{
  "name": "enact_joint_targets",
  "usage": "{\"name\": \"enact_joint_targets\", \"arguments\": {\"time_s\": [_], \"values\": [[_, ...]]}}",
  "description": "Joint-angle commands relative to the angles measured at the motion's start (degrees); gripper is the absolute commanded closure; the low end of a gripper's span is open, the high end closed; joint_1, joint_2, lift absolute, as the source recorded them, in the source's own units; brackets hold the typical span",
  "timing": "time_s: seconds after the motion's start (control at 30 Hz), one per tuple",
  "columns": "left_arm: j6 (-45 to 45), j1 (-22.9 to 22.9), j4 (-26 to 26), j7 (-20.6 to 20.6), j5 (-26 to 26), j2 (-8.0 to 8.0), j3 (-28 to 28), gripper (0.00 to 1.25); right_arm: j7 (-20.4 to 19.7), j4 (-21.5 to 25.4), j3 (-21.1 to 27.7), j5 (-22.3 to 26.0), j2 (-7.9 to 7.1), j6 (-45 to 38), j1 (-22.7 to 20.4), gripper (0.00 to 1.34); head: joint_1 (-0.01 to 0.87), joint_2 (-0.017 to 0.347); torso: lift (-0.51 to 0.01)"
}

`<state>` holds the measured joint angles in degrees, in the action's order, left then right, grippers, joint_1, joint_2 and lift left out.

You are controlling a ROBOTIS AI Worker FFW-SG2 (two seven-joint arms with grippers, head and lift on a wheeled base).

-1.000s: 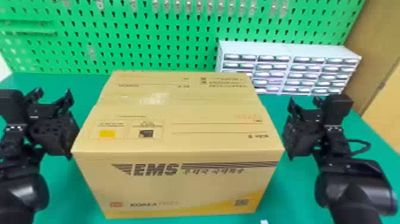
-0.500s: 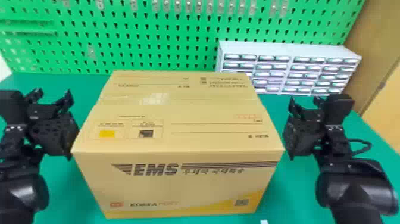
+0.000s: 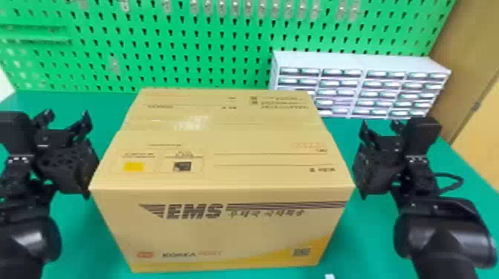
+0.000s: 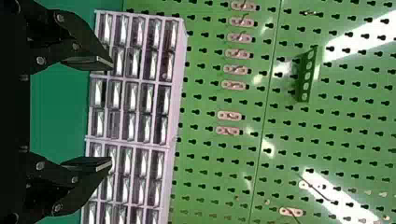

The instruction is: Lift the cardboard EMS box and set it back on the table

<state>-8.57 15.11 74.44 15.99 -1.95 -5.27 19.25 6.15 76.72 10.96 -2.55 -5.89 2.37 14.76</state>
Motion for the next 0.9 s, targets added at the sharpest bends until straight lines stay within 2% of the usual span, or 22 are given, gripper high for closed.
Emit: {"name": "enact_joint_targets", "arguments": {"time_s": [0.0,0.87], "values": [[-0.05,0.0,0.0,0.0,-0.07,0.0,0.0,0.49,0.0,0.01,0.03,0.0,0.0,0.0,0.0,0.53,0.678,-0.015,-0.093],[-0.13,0.0,0.0,0.0,-0.07,0.0,-0.18,0.49,0.0,0.01,-0.06,0.09,0.09,0.26,0.0,0.53,0.678,-0.015,-0.093]]}}
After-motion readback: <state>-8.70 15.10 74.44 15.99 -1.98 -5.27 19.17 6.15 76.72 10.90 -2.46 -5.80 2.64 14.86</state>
